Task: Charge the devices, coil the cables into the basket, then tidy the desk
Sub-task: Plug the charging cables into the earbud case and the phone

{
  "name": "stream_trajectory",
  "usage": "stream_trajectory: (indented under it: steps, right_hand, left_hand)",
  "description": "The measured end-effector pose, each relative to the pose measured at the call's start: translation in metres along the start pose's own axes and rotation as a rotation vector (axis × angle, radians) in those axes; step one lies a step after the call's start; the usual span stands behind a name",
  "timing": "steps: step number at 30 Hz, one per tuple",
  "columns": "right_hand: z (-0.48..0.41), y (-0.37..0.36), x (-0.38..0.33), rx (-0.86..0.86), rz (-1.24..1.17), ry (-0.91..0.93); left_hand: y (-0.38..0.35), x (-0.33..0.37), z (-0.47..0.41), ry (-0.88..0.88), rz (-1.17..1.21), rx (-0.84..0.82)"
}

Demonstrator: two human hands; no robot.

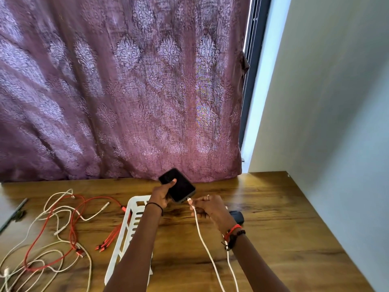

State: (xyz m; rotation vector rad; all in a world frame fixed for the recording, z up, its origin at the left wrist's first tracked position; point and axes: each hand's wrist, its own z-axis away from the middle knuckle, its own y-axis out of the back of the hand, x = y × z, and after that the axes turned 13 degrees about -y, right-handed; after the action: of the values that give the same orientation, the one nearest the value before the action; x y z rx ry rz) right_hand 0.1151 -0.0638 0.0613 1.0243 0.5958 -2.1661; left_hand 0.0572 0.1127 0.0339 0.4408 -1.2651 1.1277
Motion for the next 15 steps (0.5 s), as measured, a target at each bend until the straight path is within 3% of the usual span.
stream_trajectory:
  steps: [15]
  right_hand:
    - [-0.0071, -0.0009, 0.0095, 0.092, 0.047, 0.034]
  left_hand:
    - [-0.0050, -0.0018, 0.0078, -0.121, -0.096, -0.016]
